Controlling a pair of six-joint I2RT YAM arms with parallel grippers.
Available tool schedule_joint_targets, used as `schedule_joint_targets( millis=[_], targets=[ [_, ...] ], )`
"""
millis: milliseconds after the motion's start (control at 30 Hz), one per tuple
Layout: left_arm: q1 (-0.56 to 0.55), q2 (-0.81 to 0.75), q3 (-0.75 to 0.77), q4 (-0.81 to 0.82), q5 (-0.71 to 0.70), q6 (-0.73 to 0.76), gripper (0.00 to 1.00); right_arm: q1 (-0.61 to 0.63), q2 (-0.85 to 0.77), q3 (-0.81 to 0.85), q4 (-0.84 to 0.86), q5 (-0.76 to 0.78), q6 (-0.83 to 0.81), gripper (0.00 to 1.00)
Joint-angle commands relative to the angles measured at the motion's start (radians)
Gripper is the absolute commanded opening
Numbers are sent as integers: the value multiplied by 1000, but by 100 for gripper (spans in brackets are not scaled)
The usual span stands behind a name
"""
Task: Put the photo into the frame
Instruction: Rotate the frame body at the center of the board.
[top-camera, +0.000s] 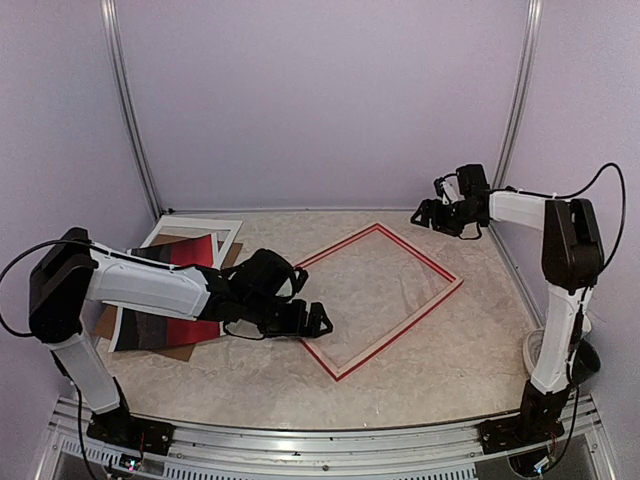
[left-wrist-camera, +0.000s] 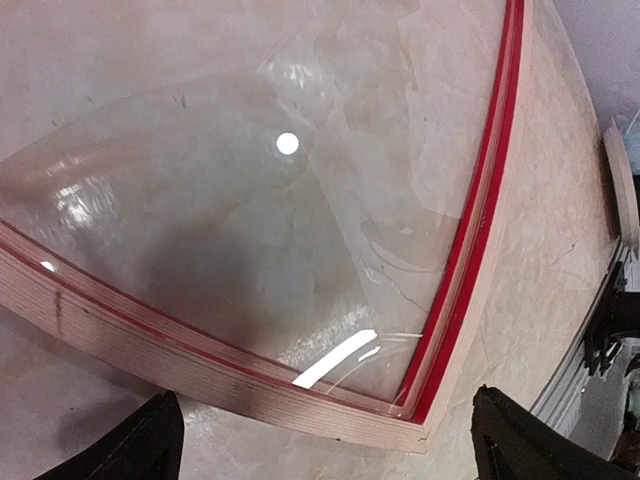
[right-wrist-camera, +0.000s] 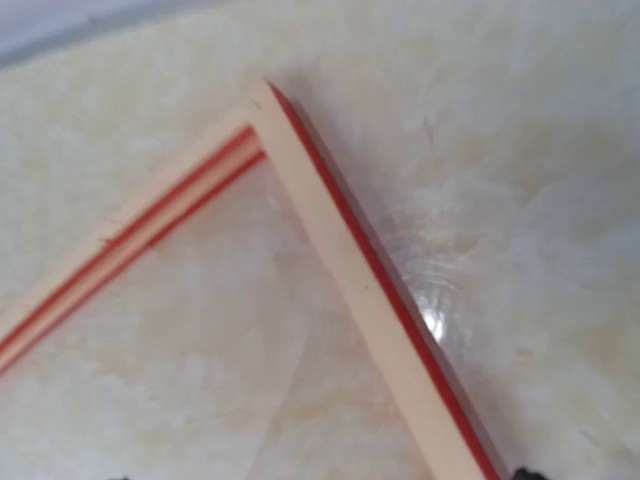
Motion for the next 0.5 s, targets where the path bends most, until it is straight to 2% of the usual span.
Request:
schedule_joint_targets(
  millis=[0,100,233,467],
  targets=[
    [110,-124,104,13,-49,46,99,7,-228,-152,-53,118,3,82],
    [196,-131,190,1,-61,72,99,7,-327,-314,-20,116,40,82],
    [310,-44,328,-46,-76,119,99,9,-449,-522,45,101,78,82],
    [440,140,457,0,-5,123,99,10,-591,-717,59,95,84,82]
  ],
)
